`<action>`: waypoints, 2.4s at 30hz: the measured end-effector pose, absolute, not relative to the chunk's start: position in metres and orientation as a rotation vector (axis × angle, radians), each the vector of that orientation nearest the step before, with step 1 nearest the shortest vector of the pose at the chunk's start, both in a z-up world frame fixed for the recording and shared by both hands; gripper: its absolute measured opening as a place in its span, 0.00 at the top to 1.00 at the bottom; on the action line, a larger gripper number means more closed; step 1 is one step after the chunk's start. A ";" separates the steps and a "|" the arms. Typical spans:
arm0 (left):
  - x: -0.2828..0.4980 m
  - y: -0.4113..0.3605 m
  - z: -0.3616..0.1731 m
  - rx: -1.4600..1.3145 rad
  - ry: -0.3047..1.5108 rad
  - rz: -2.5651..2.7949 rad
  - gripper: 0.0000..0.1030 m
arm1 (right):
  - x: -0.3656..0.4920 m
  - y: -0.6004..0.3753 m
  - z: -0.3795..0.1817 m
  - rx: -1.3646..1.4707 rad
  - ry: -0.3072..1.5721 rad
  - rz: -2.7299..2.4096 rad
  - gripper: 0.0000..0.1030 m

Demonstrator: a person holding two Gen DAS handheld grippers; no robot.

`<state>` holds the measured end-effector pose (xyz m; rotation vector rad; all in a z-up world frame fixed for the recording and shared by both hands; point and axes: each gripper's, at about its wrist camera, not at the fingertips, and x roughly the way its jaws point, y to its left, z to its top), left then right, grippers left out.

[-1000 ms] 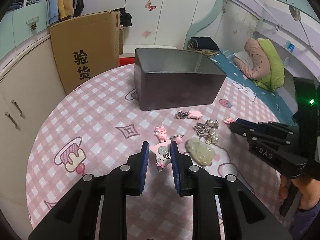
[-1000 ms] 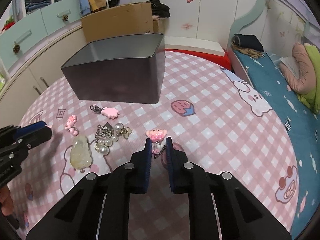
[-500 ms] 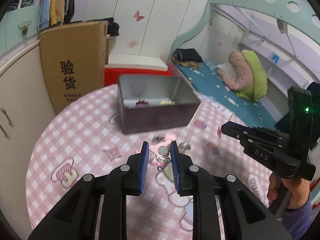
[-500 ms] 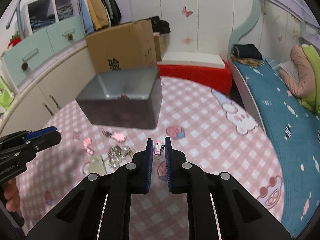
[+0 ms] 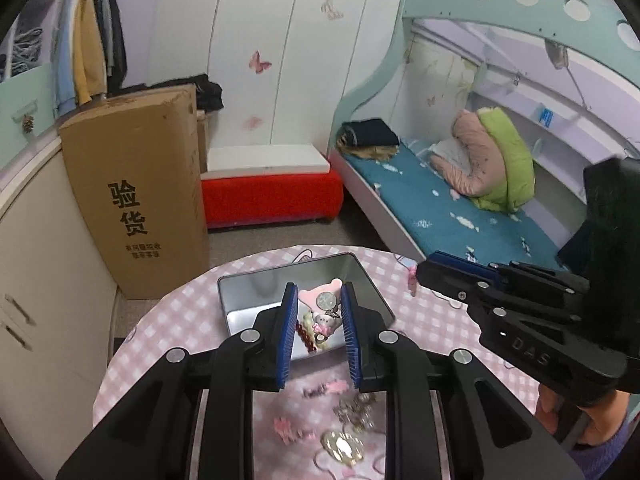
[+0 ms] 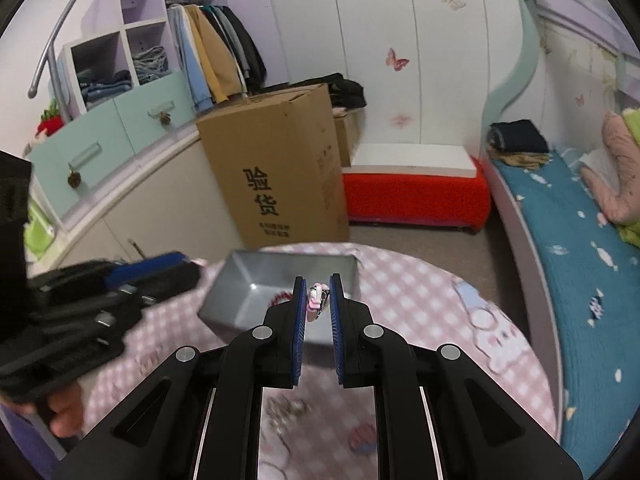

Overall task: Organize jewelry
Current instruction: 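Carry both pink charms over the grey metal box, then open both grippers to drop the pink charms into the box, then close the left gripper on the pale jade stone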

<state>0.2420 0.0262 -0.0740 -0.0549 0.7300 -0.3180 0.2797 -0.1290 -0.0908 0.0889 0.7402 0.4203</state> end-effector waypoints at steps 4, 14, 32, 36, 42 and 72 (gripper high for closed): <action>0.273 0.026 -0.098 -0.052 0.819 -0.294 0.80 | 0.305 -0.115 -0.103 0.107 0.799 0.439 0.88; 0.291 0.031 -0.136 -0.057 0.919 -0.274 0.80 | 0.332 -0.102 -0.151 0.141 0.929 0.471 0.88; 0.279 0.039 -0.122 -0.084 0.881 -0.237 0.54 | 0.321 -0.107 -0.163 0.175 0.968 0.483 0.86; 0.269 0.037 -0.114 -0.091 0.859 -0.235 0.49 | 0.314 -0.110 -0.154 0.175 0.951 0.477 0.86; 0.235 0.044 -0.099 -0.114 0.787 -0.206 0.33 | 0.282 -0.128 -0.132 0.142 0.864 0.407 0.50; 0.175 -0.010 -0.197 -0.020 0.935 0.025 0.69 | 0.203 -0.184 -0.206 0.113 0.927 0.319 0.38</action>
